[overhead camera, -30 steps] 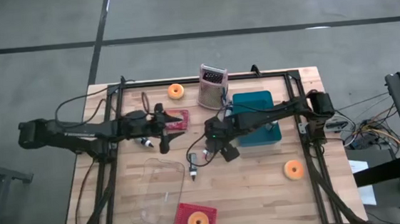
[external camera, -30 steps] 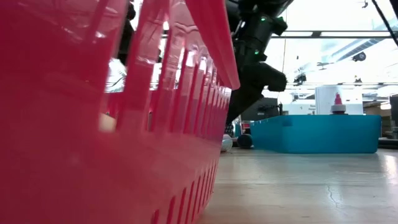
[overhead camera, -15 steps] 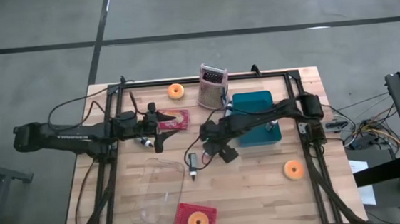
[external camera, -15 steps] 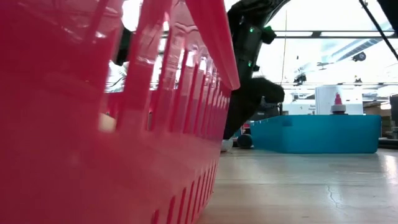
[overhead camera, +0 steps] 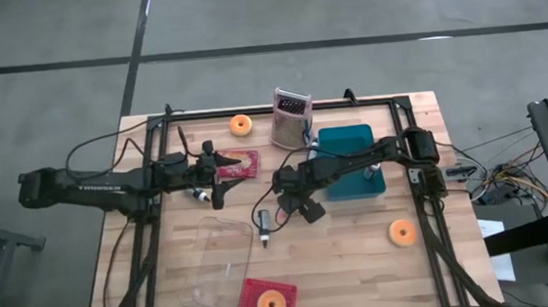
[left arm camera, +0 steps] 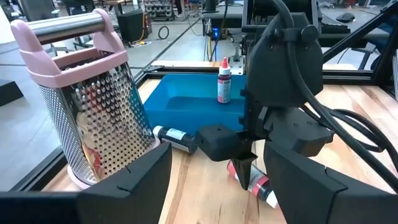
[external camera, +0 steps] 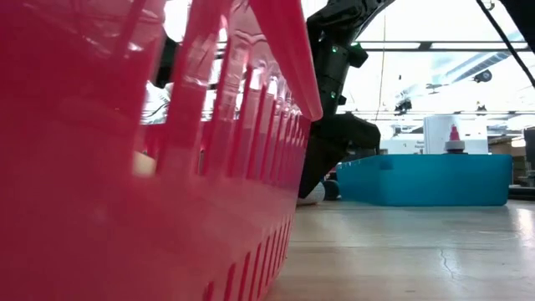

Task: Pick & Place Food Item
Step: Put the pink food coloring bottle into the blue bin

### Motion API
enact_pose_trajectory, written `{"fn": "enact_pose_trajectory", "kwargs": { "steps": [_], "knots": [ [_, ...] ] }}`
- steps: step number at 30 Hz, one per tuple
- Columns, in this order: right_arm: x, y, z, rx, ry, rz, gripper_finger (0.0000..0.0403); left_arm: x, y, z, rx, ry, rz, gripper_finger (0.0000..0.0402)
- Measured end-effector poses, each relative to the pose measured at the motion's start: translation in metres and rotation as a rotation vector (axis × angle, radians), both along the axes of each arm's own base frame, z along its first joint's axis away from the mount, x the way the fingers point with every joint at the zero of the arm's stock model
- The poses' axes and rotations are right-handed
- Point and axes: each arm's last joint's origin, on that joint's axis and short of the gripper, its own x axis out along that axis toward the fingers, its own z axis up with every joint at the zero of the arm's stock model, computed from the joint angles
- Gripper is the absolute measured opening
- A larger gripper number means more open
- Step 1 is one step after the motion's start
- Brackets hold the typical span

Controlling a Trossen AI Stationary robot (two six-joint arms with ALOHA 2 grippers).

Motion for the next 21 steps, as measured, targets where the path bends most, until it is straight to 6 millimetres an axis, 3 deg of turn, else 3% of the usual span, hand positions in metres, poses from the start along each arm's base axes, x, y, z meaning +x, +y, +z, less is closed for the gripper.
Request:
{"fn": "enact_pose_trajectory", "kwargs": {
  "steps": [10, 21],
  "knots": [
    [-0.0004, 0.0, -0.0024, 0.025, -0.018, -0.07, 0.0073, 0.0, 0.0, 0.0, 0.0, 0.0, 0.001, 0.0257],
    [0.0005, 0.0031, 0.0008, 0.078, -0.043, -0.107, 0.0065, 0.0, 0.0002, 0.0001, 0.0, 0.0, 0.002, 0.0257]
  ]
}}
